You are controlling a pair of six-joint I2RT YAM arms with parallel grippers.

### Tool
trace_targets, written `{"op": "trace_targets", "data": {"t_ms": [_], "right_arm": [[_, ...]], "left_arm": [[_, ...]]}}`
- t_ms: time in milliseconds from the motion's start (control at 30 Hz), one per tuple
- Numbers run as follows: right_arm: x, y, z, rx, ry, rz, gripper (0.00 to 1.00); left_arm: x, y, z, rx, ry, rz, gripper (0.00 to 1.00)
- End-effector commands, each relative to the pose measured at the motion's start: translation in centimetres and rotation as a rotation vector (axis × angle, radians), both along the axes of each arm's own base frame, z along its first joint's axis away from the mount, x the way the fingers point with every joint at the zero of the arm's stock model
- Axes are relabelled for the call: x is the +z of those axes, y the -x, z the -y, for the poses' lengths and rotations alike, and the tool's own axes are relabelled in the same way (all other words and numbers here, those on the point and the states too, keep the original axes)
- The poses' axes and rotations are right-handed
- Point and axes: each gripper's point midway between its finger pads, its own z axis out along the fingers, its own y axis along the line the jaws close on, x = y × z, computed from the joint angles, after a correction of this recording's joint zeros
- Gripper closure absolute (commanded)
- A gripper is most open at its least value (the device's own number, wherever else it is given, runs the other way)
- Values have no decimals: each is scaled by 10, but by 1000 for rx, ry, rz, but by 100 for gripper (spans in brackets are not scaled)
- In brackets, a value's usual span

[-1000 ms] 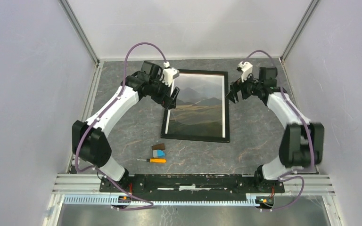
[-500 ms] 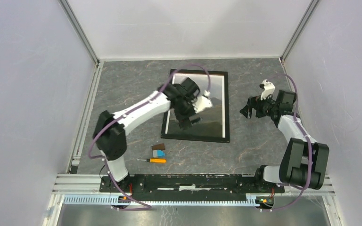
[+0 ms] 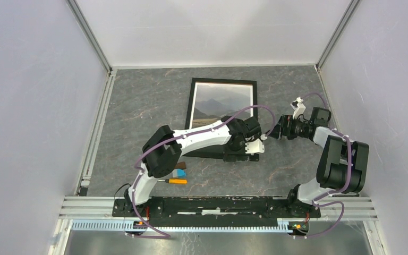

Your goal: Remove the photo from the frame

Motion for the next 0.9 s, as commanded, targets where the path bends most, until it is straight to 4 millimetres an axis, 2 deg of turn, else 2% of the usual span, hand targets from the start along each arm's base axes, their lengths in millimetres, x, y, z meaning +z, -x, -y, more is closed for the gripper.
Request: {"op": "trace_targets", "data": {"t_ms": [0,267,433,567,667,867], "right_arm": [[4,0,-4,16,-44,11,2],[-2,5,-11,19,-104,-24,2],[-7,10,-16,15,-150,-44,2],[-13,13,-19,14,-169,-59,2],[-20,18,-21,-2,-197,-112,2],[-23,22,-28,10,-266,-136,2]], "left_arm": [[-3,-4,17,-23,3,50,19],[-20,-1,23,0,-11,46,31],[-29,6,20,9,-33,38,43],[-29,8,21,25,-6,38,57],[-20,6,26,36,22,46,68],[18,8,36,50,115,27,90]]}}
